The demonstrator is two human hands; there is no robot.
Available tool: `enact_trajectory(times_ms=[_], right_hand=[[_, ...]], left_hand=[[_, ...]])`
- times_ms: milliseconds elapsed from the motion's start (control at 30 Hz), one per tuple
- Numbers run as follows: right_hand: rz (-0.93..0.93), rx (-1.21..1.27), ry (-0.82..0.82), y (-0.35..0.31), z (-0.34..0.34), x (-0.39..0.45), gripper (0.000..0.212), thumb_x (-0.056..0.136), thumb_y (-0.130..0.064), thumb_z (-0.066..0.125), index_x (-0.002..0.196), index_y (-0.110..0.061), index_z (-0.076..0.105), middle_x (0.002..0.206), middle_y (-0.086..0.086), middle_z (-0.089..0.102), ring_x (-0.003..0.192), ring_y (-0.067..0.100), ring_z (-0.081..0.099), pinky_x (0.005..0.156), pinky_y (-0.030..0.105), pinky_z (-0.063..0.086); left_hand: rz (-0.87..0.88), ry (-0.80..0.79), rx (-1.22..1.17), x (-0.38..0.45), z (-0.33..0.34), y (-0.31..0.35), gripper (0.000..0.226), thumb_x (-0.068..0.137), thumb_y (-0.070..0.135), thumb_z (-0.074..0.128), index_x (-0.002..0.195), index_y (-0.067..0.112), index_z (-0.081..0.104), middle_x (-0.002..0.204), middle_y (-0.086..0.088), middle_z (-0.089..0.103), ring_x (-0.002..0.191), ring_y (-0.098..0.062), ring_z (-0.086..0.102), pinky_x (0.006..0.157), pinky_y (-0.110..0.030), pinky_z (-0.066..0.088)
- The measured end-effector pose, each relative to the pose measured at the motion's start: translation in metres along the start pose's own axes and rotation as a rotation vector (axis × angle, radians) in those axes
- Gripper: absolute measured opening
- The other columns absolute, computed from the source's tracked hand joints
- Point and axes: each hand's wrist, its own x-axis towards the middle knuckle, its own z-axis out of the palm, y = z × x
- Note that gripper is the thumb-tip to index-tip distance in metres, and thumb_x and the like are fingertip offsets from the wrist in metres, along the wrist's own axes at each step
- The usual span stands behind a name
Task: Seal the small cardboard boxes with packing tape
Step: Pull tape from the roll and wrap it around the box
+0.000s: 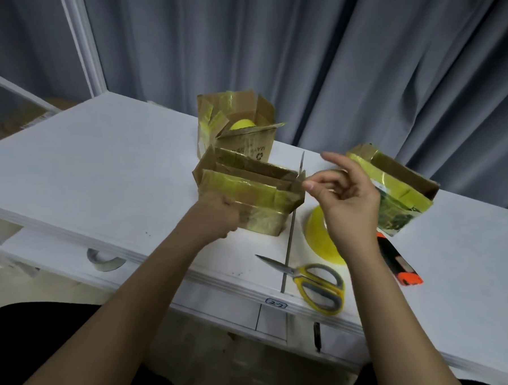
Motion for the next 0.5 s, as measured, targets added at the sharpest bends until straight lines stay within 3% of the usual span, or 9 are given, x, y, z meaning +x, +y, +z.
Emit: enact_trajectory(times_ms=[67, 133, 200, 300, 400, 500], right_hand=[[-0.026, -0.023, -0.042, -0.005, -0.008, 0.006, 0.049, 0.076, 0.006, 0.073, 0.109, -0.028, 0.061, 0.073, -0.008, 0.071, 0.074, 0.008, 0.067, 0.076, 0.022, 0.054], [-0.032, -0.075, -0.114, -0.005, -0.012, 0.011, 0.051, 0.075, 0.004, 0.074, 0.112, -0.03, 0.061, 0.074, -0.008, 0.071, 0.072, 0.007, 0.066, 0.076, 0.018, 0.052], [-0.007, -0.116, -0.174, -0.001, -0.013, 0.014, 0.054, 0.075, 0.003, 0.074, 0.114, -0.033, 0.059, 0.075, -0.007, 0.071, 0.072, 0.009, 0.065, 0.079, 0.021, 0.052], [0.037, -0.128, -0.227, 0.009, -0.014, 0.015, 0.057, 0.077, 0.004, 0.073, 0.114, -0.036, 0.058, 0.075, -0.007, 0.071, 0.071, 0.011, 0.065, 0.082, 0.026, 0.053], [0.05, -0.151, -0.243, 0.019, -0.016, 0.015, 0.056, 0.078, 0.004, 0.072, 0.115, -0.036, 0.058, 0.075, -0.007, 0.071, 0.071, 0.011, 0.064, 0.079, 0.023, 0.051], [0.069, -0.149, -0.238, 0.027, -0.02, 0.015, 0.056, 0.078, 0.002, 0.073, 0.115, -0.037, 0.058, 0.077, -0.006, 0.071, 0.072, 0.012, 0.065, 0.08, 0.024, 0.052]], left_hand=[[0.143, 0.124, -0.03, 0.006, -0.002, -0.001, 0.013, 0.093, 0.013, 0.047, 0.093, 0.016, 0.059, 0.09, -0.005, 0.067, 0.081, -0.02, 0.064, 0.078, -0.036, 0.054], [0.361, 0.186, -0.02, 0.013, -0.001, 0.002, 0.015, 0.093, 0.009, 0.047, 0.098, 0.019, 0.057, 0.091, 0.006, 0.065, 0.08, -0.007, 0.058, 0.077, -0.026, 0.047], [0.51, 0.148, 0.175, 0.026, 0.004, 0.005, 0.024, 0.09, 0.008, 0.052, 0.107, 0.023, 0.057, 0.104, 0.011, 0.058, 0.103, -0.008, 0.05, 0.09, -0.023, 0.033], [0.527, -0.002, 0.548, 0.044, 0.01, 0.01, 0.042, 0.086, 0.023, 0.06, 0.126, 0.031, 0.051, 0.13, 0.01, 0.049, 0.128, -0.014, 0.032, 0.099, -0.028, 0.014], [0.525, -0.036, 0.64, 0.054, 0.016, 0.013, 0.029, 0.083, 0.046, 0.063, 0.111, 0.038, 0.056, 0.11, 0.011, 0.059, 0.115, -0.013, 0.041, 0.09, -0.028, 0.011], [0.496, 0.022, 0.532, 0.057, 0.022, 0.012, 0.018, 0.08, 0.053, 0.065, 0.09, 0.041, 0.057, 0.081, 0.021, 0.052, 0.086, -0.006, 0.014, 0.069, -0.028, 0.009]])
